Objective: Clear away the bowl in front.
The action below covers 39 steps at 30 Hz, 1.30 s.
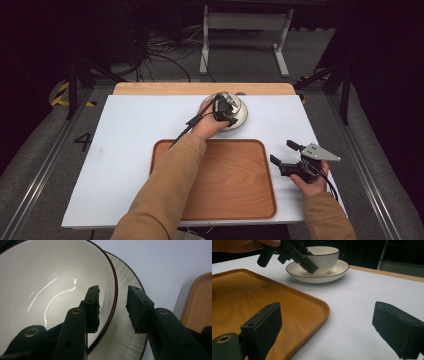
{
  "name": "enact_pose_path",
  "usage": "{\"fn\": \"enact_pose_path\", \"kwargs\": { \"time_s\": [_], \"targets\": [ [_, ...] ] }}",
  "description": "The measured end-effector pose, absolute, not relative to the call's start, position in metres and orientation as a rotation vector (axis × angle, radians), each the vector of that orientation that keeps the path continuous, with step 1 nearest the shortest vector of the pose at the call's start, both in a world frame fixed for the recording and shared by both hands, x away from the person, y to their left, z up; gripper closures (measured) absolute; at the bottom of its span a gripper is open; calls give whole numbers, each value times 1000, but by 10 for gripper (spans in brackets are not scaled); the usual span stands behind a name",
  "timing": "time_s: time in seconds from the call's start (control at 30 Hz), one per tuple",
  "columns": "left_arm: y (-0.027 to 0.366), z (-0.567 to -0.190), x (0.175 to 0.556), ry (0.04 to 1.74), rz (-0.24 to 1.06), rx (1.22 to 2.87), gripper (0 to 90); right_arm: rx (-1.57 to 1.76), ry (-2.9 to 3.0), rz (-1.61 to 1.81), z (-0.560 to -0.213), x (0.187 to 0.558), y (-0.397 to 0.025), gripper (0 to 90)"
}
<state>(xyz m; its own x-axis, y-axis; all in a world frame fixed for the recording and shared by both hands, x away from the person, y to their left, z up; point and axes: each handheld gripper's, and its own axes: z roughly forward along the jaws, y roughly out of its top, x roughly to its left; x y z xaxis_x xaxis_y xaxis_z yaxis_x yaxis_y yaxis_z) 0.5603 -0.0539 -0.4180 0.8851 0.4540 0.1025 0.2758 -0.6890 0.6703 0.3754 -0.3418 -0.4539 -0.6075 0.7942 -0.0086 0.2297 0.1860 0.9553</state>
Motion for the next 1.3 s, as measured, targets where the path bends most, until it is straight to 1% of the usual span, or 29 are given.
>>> {"fn": "enact_pose_path", "kwargs": {
  "time_s": [0.1,0.17,0.27,0.3,0.33,0.57,0.63,0.73,0.8,0.97,1.13,1.3],
  "targets": [
    [-57,-418,561,502,363,2401,680,960,1951,1433,-454,375,-342,98],
    [-59,-417,560,479,410,2430,713,964,1952,1435,-454,375,-342,99],
    [-59,-416,560,474,399,2425,768,965,1954,1436,-454,376,-342,99],
    [-59,-416,560,475,394,2425,808,964,1954,1436,-454,376,-342,98],
    [-59,-417,560,474,389,2428,817,967,1953,1435,-454,376,-343,99],
    [-59,-417,560,464,390,2434,820,973,1950,1436,-454,376,-343,98],
    [-60,-417,560,461,400,2438,821,973,1950,1436,-454,376,-343,98],
    [-63,-416,556,448,460,2457,821,968,1952,1434,-454,376,-343,98],
    [-62,-416,557,446,441,2453,824,969,1952,1434,-454,376,-343,98],
    [-63,-415,555,441,466,2464,824,973,1950,1433,-454,376,-343,98],
    [-62,-409,553,462,462,2437,820,974,1949,1435,-454,376,-343,98],
    [-60,-395,548,454,458,2422,817,973,1950,1434,-454,376,-342,98]
  ]
}}
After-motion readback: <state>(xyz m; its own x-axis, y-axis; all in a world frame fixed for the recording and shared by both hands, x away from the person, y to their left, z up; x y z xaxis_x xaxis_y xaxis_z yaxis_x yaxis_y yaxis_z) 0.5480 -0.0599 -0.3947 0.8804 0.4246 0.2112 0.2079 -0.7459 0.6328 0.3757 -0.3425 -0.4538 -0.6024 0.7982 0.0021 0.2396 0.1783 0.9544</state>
